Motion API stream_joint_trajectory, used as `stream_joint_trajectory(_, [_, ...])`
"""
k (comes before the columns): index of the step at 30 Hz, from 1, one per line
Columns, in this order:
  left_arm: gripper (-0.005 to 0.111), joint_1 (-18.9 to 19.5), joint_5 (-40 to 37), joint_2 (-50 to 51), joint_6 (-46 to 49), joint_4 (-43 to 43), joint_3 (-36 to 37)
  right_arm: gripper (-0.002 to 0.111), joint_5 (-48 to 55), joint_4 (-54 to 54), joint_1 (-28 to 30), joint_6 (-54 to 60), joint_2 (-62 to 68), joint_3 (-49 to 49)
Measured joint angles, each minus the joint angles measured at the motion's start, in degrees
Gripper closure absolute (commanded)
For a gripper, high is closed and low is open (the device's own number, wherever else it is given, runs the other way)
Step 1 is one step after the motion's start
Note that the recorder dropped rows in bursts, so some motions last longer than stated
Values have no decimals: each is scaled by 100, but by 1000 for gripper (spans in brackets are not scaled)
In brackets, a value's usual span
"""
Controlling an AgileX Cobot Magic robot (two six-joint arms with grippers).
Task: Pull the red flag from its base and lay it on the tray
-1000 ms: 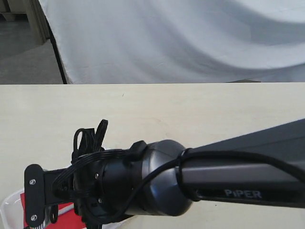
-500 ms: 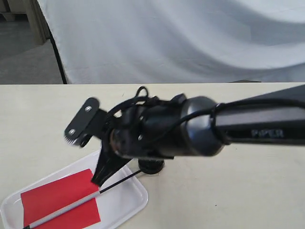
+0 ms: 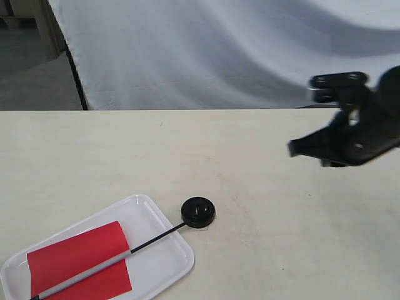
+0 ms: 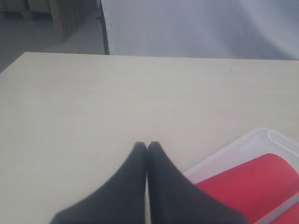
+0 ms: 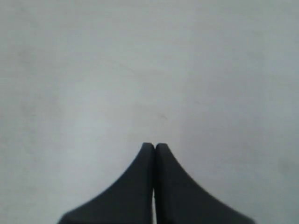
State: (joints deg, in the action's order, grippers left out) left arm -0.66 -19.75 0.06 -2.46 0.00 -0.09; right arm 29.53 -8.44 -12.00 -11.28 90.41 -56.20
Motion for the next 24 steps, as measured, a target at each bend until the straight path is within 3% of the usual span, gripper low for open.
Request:
stream_joint_trajectory(5, [107, 0, 0, 0, 0, 0, 0, 109, 100, 257, 1622, 178, -821, 947])
stream_joint_trajectory(8, [107, 0, 0, 0, 0, 0, 0, 109, -44, 583, 2113, 221, -1491, 1298])
stream_joint_trajectory(16, [107, 0, 0, 0, 0, 0, 0, 109, -756, 844, 2210, 312, -3910, 1671])
stream_joint_trajectory(24, [107, 0, 0, 0, 0, 0, 0, 109, -2595, 1016, 2210, 158, -7231, 3207])
